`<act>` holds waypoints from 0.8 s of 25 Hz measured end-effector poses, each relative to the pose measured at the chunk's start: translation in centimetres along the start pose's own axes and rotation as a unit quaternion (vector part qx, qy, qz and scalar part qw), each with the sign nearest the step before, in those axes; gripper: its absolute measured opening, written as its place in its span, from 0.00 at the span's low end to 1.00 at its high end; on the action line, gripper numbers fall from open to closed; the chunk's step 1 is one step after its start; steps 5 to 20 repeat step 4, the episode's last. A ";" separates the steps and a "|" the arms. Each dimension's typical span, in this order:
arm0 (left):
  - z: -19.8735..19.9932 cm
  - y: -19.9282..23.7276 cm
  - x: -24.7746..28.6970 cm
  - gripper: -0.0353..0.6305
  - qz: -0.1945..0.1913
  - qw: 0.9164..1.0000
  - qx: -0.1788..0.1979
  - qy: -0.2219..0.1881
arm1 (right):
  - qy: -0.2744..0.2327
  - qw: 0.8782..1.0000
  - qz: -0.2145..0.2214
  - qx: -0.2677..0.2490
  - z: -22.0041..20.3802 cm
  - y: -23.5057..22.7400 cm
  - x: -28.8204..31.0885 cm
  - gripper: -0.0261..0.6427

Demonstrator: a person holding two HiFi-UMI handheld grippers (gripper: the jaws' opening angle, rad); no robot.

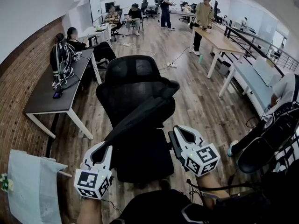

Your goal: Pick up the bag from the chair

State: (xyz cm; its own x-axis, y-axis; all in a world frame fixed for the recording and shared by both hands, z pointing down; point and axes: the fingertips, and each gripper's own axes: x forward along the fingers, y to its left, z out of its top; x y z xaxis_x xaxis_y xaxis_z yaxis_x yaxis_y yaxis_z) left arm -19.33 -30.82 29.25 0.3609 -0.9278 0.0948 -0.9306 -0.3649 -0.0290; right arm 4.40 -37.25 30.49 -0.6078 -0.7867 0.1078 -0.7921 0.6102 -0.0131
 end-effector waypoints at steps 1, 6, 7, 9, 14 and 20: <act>0.0 0.1 0.0 0.14 0.000 1.000 0.000 0.000 | 0.000 1.000 0.000 0.000 0.0 0.0 0.0 0.06; -0.1 0.2 0.0 0.14 0.000 1.000 0.000 0.001 | 0.001 1.000 0.001 0.002 -0.1 0.1 0.1 0.06; -0.1 0.2 0.0 0.14 0.000 1.000 0.000 0.001 | 0.001 1.000 0.001 0.002 -0.1 0.1 0.1 0.06; -0.1 0.2 0.0 0.14 0.000 1.000 0.000 0.001 | 0.001 1.000 0.001 0.002 -0.1 0.1 0.1 0.06; -0.1 0.2 0.0 0.14 0.000 1.000 0.000 0.001 | 0.001 1.000 0.001 0.002 -0.1 0.1 0.1 0.06; -0.1 0.2 0.0 0.14 0.000 1.000 0.000 0.001 | 0.001 1.000 0.001 0.002 -0.1 0.1 0.1 0.06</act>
